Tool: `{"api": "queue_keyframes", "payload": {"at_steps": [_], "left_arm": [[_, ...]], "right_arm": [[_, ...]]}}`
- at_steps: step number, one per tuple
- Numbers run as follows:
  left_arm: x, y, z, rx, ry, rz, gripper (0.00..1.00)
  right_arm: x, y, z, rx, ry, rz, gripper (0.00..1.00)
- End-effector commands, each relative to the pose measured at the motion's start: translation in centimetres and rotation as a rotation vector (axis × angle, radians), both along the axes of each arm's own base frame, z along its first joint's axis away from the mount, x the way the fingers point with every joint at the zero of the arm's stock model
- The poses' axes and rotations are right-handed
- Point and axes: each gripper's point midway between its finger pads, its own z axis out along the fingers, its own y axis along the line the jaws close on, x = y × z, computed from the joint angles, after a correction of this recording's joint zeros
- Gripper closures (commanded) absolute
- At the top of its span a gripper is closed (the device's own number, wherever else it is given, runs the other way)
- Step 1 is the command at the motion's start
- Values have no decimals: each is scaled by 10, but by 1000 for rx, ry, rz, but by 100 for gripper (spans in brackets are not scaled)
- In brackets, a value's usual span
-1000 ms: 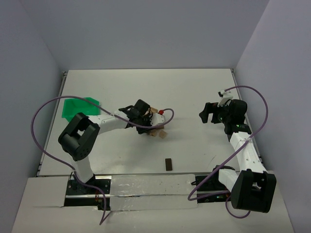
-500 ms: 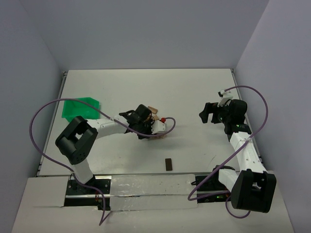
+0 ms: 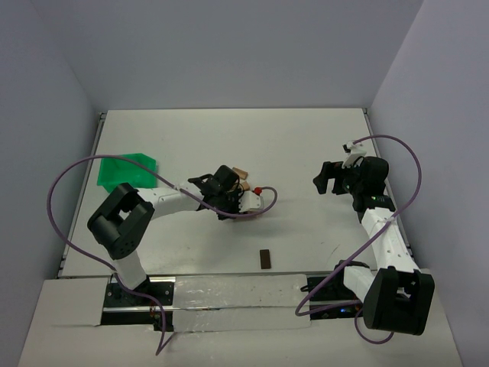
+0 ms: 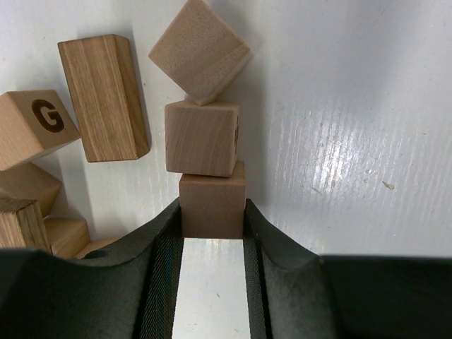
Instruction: Build the wood block tower
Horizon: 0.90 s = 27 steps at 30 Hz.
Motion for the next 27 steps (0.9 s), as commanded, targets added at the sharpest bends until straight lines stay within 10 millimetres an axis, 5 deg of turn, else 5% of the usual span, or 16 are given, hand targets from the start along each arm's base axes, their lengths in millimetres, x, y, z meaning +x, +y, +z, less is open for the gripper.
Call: {"api": "queue_keyframes", "payload": {"at_steps": [1, 27], "left_arm": [[-9, -9, -5, -8, 41, -43, 64], [0, -23, 5, -34, 34, -60, 45]], "right_arm": [[9, -3, 21, -17, -54, 4, 0], [9, -3, 21, -17, -52, 9, 0]]}}
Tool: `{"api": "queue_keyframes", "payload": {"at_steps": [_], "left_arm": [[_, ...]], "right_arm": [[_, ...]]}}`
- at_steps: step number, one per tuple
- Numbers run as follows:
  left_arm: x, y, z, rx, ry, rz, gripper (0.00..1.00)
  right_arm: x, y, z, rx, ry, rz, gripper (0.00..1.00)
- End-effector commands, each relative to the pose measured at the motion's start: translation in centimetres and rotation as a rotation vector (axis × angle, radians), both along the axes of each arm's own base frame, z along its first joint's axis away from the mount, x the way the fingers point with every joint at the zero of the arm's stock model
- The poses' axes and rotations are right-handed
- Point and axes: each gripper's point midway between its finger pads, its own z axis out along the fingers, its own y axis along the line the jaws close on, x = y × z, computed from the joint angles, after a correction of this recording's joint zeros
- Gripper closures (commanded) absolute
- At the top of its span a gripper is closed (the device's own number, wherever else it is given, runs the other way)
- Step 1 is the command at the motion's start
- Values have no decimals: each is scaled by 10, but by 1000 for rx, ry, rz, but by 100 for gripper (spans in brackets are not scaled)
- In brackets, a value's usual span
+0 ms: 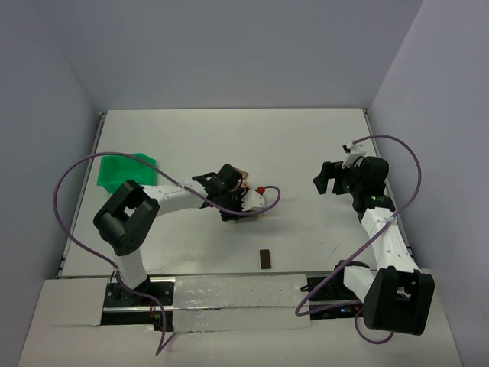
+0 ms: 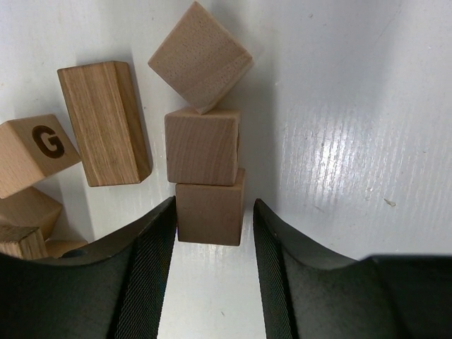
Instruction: Build the wood block tower
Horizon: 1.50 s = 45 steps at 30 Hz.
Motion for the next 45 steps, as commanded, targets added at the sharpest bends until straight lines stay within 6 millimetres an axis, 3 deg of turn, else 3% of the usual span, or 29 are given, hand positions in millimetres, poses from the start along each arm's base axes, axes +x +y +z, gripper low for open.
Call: {"api": "queue_keyframes", "payload": {"at_steps": [1, 5, 8, 14, 32, 45], "left_arm": [[-3, -12, 8, -27, 16, -40, 45], [-2, -15, 11, -32, 18, -47, 44], [-1, -17, 13, -40, 16, -47, 33], [3, -22, 18, -59, 7, -42, 31], [6, -38, 21, -77, 24, -62, 35], [-1, -36, 18, -79, 41, -74, 48]], "right_arm": [[9, -2, 21, -12, -49, 6, 0], [9, -2, 20, -11, -48, 6, 0], [9, -2, 20, -11, -47, 6, 0], [10, -2, 20, -12, -47, 8, 0], [11, -3, 19, -16, -42, 11, 0], [11, -3, 18, -20, -42, 12, 0]]}}
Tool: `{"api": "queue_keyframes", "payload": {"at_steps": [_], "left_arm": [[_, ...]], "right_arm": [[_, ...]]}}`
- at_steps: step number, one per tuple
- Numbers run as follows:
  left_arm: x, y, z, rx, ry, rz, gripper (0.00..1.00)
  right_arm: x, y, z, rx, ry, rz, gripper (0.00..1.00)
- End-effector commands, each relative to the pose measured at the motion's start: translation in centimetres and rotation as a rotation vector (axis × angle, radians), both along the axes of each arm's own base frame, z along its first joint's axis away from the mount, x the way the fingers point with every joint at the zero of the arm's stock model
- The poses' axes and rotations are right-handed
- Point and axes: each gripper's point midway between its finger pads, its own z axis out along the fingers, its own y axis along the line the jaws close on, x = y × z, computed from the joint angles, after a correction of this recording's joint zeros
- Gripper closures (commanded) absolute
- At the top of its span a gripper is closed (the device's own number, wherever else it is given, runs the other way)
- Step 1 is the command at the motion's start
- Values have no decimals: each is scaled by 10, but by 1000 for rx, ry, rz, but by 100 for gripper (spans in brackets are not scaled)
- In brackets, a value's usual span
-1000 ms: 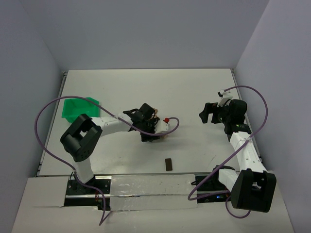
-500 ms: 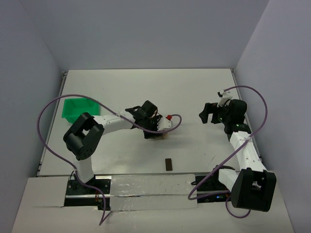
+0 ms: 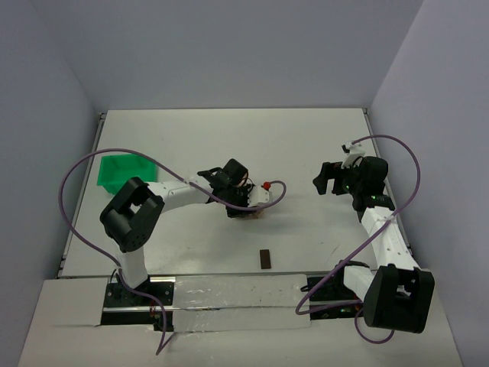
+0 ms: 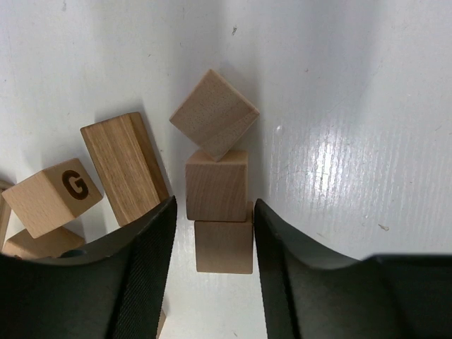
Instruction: Build the wood block tower
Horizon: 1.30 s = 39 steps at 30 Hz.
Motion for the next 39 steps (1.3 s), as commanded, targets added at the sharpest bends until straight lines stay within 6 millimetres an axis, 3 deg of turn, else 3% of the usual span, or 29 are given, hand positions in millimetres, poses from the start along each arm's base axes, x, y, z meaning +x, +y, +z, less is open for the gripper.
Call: {"api": "queue_keyframes", "payload": {"at_steps": [1, 12, 22, 29, 34, 39], "left_arm": [[-5, -12, 8, -40, 13, -39, 49], [-13, -7, 9, -40, 22, -36, 63], [-23, 4, 18, -55, 35, 39, 66], [-31, 14, 7, -34, 48, 72, 67], [-32, 15, 3, -33, 52, 80, 65], [-28, 13, 4, -34, 48, 95, 48]], "right_arm": [[10, -3, 22, -14, -52, 4, 0], [10, -3, 22, -14, -52, 2, 0], [10, -3, 23, -10, -55, 4, 0], [10, -2, 23, -7, -54, 3, 0], [10, -3, 23, -8, -52, 2, 0], [10, -2, 22, -7, -50, 2, 0]]}}
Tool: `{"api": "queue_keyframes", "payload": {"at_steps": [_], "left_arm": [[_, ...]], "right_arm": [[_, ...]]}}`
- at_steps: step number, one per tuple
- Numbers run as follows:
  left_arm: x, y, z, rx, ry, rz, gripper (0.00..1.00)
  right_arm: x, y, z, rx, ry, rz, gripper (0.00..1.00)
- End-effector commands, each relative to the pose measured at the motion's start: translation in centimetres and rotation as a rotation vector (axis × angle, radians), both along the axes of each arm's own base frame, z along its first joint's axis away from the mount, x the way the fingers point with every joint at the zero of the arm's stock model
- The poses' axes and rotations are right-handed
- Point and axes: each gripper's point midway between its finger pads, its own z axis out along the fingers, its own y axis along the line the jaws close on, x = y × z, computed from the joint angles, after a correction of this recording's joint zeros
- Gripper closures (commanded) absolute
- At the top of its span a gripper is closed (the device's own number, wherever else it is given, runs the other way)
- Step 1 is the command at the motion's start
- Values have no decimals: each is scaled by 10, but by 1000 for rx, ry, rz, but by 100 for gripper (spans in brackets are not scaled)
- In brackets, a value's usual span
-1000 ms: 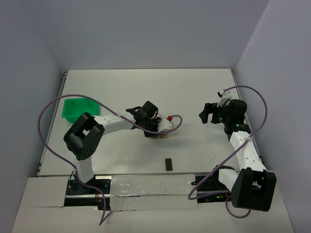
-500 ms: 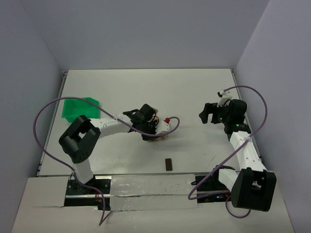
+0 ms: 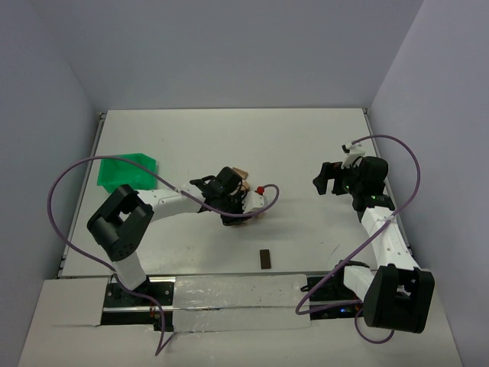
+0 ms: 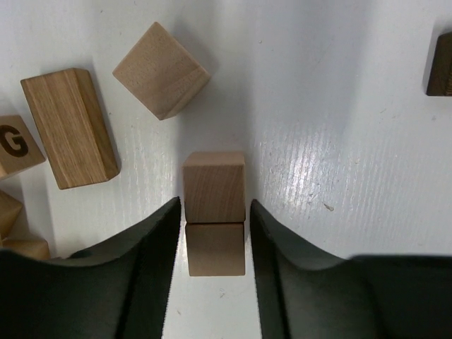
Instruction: Build the wood block tower
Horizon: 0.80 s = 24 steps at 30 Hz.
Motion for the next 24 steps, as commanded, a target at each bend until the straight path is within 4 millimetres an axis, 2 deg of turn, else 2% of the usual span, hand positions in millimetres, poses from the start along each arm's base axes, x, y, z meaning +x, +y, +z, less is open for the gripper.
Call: {"api": "queue_keyframes", "payload": {"at_steps": [1, 5, 9, 11, 18, 21, 24], "left_arm": [[0, -6, 6, -21, -8, 12, 46], [2, -6, 9, -23, -11, 18, 40], [4, -8, 21, -23, -20, 6, 35], [5, -11, 31, -32, -26, 1, 34], [19, -32, 110, -157, -93, -28, 33], [28, -36, 126, -187, -100, -11, 33], [37, -38, 119, -177, -97, 11, 35]], "right_arm": [[10, -2, 22, -9, -50, 3, 0], [10, -3, 23, -9, -52, 3, 0], [10, -2, 22, -8, -50, 2, 0], [10, -2, 23, -8, -52, 2, 0], [10, -2, 23, -7, -54, 4, 0], [10, -2, 23, -6, -49, 5, 0], [11, -2, 23, -3, -52, 5, 0]]}}
